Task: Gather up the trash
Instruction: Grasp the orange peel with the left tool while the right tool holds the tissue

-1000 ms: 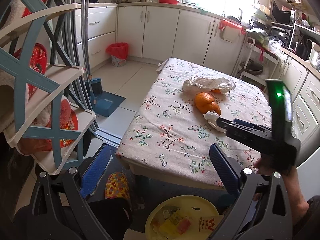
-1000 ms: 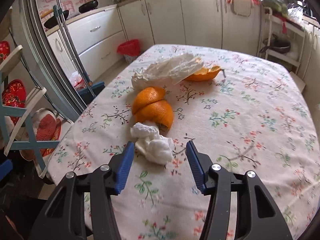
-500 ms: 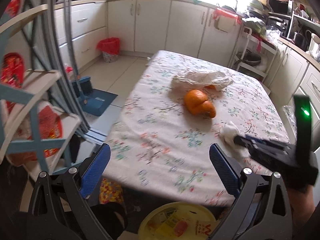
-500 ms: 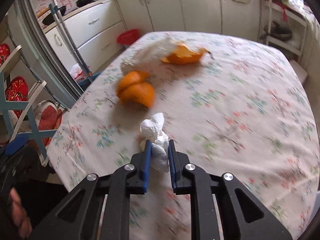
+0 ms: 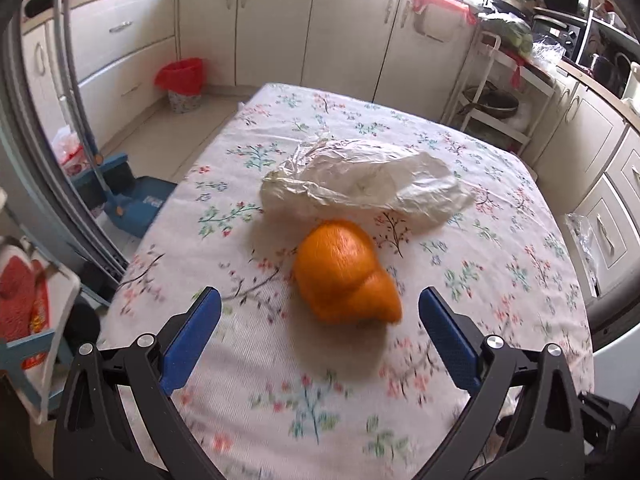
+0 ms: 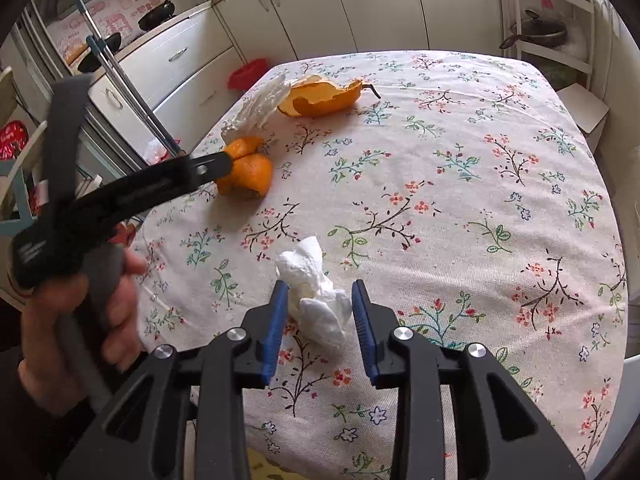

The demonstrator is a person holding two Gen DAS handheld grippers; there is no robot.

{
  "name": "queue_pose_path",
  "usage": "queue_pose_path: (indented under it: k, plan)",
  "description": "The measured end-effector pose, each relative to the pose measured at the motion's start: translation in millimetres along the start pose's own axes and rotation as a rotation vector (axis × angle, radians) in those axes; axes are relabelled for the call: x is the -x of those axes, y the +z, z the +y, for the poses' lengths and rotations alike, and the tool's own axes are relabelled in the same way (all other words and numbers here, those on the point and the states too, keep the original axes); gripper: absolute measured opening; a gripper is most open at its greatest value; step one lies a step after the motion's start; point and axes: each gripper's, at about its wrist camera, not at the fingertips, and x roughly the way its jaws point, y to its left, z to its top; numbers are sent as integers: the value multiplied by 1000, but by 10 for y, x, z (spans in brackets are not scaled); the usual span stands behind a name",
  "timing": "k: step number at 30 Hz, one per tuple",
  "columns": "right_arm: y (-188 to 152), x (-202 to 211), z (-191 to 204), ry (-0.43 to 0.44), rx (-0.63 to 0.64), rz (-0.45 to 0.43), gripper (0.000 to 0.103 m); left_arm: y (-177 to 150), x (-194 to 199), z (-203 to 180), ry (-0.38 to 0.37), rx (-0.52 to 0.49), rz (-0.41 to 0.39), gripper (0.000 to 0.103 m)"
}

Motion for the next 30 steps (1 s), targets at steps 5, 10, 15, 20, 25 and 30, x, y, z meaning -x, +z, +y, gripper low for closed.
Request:
queue_pose_path:
  k: [5, 10, 15, 20, 25, 30]
  plan:
    - [52, -42, -62, 22, -26, 11, 39, 171, -222, -13, -8, -24, 19, 94]
    - [61, -85, -69, 19, -23, 35, 39, 279, -355, 103, -81, 42, 66, 57]
    - [78, -111, -57, 19, -24, 45, 40, 296, -356, 243, -136, 110, 88, 37]
    - [80, -101, -31, 13, -15, 45, 40, 285, -249, 402, -182, 180, 91, 30]
    - [71, -77, -2, 6, -7, 46, 40, 201, -11, 473, -181, 164, 65, 22]
    - [62, -49, 25, 2, 0, 48, 40, -24, 279, 494, -170, 132, 48, 21]
